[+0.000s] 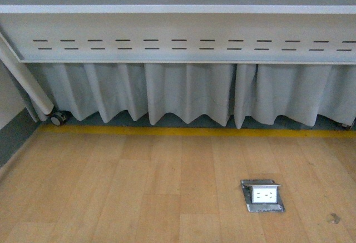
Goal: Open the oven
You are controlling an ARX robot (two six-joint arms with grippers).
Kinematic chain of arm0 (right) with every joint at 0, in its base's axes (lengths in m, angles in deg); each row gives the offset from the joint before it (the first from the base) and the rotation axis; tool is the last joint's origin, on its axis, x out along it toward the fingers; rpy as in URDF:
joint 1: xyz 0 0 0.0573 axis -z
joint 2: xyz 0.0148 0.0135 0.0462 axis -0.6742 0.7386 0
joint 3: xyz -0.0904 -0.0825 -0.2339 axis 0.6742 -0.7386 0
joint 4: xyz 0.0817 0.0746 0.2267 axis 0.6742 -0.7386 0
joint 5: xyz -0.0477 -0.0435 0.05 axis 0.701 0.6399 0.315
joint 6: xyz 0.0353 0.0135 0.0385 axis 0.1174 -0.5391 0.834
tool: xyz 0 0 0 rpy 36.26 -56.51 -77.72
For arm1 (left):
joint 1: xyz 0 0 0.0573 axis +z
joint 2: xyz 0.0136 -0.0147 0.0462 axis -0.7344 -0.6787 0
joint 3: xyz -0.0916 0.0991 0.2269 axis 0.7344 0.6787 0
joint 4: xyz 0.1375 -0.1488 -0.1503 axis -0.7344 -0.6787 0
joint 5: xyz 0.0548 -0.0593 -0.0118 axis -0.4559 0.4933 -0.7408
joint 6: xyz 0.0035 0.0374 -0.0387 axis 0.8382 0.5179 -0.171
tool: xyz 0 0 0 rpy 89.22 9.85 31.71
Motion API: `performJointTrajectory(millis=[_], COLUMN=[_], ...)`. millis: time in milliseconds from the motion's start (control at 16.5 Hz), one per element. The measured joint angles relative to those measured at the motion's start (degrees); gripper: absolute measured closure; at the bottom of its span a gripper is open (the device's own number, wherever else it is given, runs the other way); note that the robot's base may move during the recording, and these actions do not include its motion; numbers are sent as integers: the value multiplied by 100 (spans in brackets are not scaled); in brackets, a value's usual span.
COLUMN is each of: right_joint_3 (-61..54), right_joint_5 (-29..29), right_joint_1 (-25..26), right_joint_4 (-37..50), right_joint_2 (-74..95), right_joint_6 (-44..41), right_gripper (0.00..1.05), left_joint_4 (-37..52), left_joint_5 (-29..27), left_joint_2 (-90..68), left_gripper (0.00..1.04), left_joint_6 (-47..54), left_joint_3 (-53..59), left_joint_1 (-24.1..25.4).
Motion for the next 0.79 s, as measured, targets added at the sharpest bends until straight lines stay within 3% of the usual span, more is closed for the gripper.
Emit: performJointTrajectory(millis=[789], right_joint_3=[0], right_joint_5=[-2], right_joint_1=[0], right_joint_4=[0], right_joint_2=[0], right_joint_6=[0], right_gripper=[6], left_joint_4=[0], left_joint_5=[0], left_joint_2=[0], left_gripper=[7], left_joint_6=[0], left_joint_3=[0], left_joint_1=[0])
